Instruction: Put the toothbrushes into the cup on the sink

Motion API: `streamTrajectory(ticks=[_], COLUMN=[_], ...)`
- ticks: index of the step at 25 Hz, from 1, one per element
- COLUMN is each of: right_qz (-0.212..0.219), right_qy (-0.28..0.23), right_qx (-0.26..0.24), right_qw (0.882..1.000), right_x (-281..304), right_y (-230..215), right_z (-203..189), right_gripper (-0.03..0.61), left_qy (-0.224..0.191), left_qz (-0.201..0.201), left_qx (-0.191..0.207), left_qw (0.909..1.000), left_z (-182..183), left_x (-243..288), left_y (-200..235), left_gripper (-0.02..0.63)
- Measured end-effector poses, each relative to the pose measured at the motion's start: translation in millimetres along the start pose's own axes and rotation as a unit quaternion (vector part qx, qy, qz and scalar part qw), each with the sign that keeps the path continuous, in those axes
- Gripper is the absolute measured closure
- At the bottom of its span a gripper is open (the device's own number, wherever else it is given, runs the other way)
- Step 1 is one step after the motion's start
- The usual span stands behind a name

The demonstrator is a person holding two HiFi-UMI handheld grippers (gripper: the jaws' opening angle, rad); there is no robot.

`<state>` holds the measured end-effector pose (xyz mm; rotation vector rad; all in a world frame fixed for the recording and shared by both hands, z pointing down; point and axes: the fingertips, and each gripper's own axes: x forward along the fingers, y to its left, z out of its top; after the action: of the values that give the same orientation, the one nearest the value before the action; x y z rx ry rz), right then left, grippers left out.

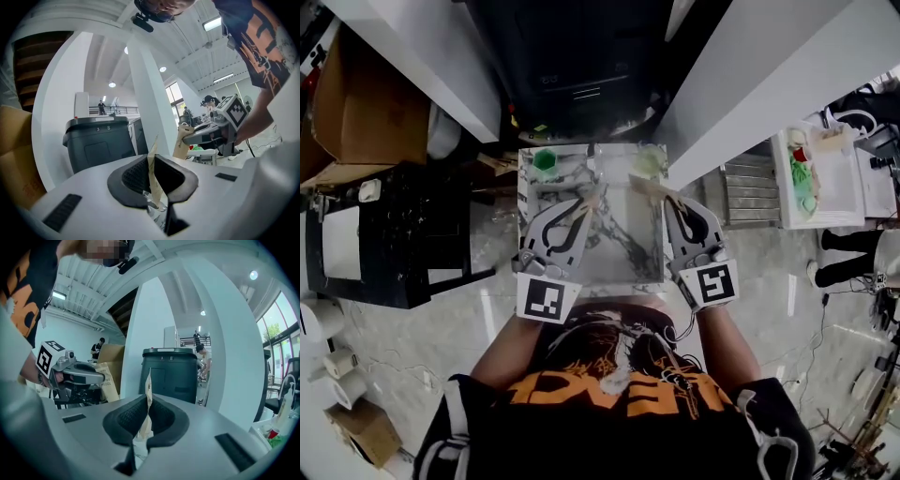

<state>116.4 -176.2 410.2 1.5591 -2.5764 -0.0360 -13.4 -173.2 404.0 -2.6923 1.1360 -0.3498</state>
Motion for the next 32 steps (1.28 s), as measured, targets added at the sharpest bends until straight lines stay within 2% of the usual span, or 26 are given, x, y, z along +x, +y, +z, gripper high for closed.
streamTrajectory(ticks=[8,15,22,26,32], right_qz=[-0.037,-0.046,-0.031,-0.027,-0.023], right_qy=[0.053,0.078,0.124,0.137,0.152], right_qx=[-0.018,-0.021,-0.014,-0.012,0.007], right_qw=[0.998,0.996,0.992,0.99,0.988], right_x=[26.0,58.4,82.3,93.9,103.9], right_y=[-63.2,-88.3,-94.7,-96.0,-97.2], right_z=[-48.6,-90.2,-139.6,-161.2,-185.2], right_gripper=[0.558,0.558,0.558,0.558,0.555], left_qy=[0.0,0.015,0.023,0.034,0.048], left_qz=[-0.007,-0.013,-0.02,-0.01,-0.017], left_qx=[0.006,-0.018,-0.004,-0.009,-0.001], left_qw=[1.0,0.9996,0.9995,0.9993,0.9987], left_z=[-14.7,-40.9,-39.0,-50.8,-56.5], left_x=[29.8,50.5,72.0,86.2,95.2], left_y=[-5.9,-18.3,-29.6,-27.0,-28.8], left_gripper=[0.555,0.555,0.555,0.555,0.555])
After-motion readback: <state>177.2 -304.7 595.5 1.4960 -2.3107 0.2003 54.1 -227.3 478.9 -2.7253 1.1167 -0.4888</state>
